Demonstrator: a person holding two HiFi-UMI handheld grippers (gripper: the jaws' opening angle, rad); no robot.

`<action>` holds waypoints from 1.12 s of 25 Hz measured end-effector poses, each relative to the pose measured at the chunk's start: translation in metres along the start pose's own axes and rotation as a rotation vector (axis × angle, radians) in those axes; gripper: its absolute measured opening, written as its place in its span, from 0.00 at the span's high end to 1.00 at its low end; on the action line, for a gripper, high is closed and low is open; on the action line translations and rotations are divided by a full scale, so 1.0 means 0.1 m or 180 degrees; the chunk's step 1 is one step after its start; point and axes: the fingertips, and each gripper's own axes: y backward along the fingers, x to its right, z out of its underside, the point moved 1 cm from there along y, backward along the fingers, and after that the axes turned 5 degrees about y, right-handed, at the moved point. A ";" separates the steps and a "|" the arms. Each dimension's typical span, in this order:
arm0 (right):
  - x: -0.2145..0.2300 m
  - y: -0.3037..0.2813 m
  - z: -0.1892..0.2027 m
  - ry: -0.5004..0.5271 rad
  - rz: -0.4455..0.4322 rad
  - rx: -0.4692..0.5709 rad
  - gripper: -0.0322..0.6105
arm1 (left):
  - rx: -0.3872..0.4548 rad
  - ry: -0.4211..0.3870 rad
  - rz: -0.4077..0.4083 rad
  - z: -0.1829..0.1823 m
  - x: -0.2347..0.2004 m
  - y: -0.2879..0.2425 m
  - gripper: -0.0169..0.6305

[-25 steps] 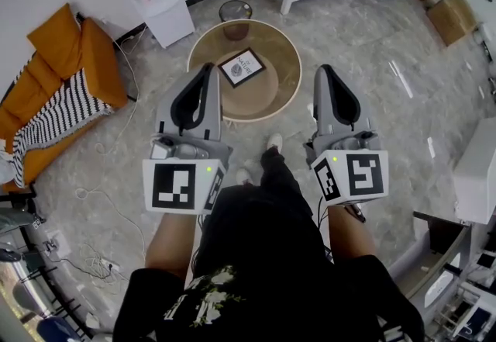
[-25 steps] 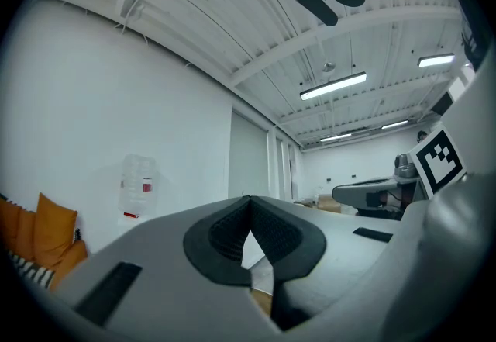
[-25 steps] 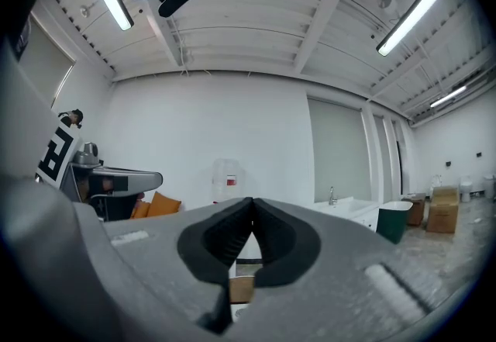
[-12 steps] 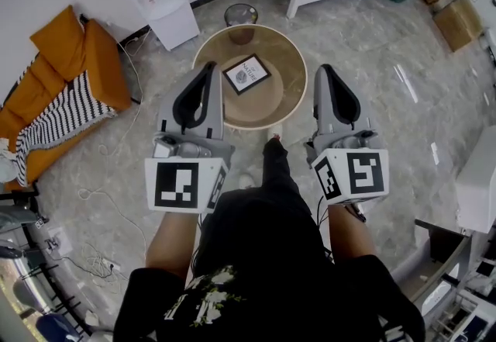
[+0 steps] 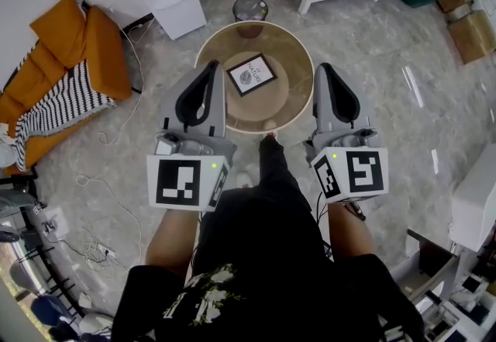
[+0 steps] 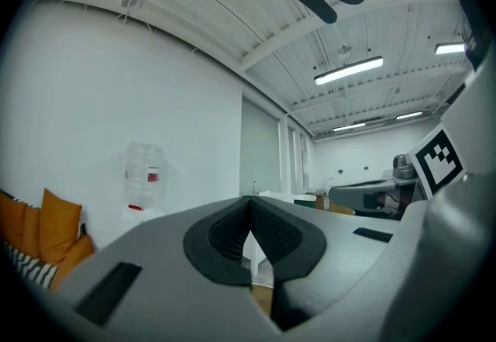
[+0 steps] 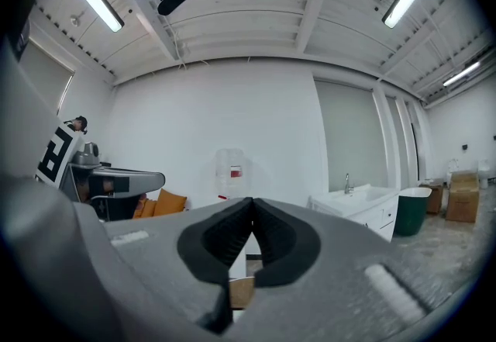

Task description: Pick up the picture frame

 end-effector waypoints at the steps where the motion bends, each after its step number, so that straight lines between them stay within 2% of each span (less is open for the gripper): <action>1: 0.05 -0.09 0.02 -0.0016 -0.0013 -0.0017 0.96 | -0.0055 0.0033 -0.0002 0.02 0.00 -0.10 0.96; 3: 0.14 -0.28 0.08 -0.0037 -0.0041 -0.0058 0.96 | -0.0159 0.0117 -0.0022 0.08 -0.03 -0.30 0.96; 10: 0.55 -0.86 0.21 -0.0082 -0.0111 -0.0172 0.96 | -0.0103 0.0084 0.0000 0.11 -0.17 -0.98 0.96; 13: 0.72 -1.09 0.24 -0.0111 -0.0174 -0.0180 0.96 | -0.0229 0.0156 -0.0055 0.16 -0.16 -1.23 0.96; 23: 1.21 -1.84 0.40 -0.0175 -0.0466 -0.0269 0.96 | -0.0417 0.0160 -0.0177 0.25 -0.18 -2.10 0.96; 28: 1.35 -2.21 0.57 -0.0196 -0.0633 -0.0329 0.96 | -0.0567 0.0201 -0.0323 0.45 -0.31 -2.45 0.96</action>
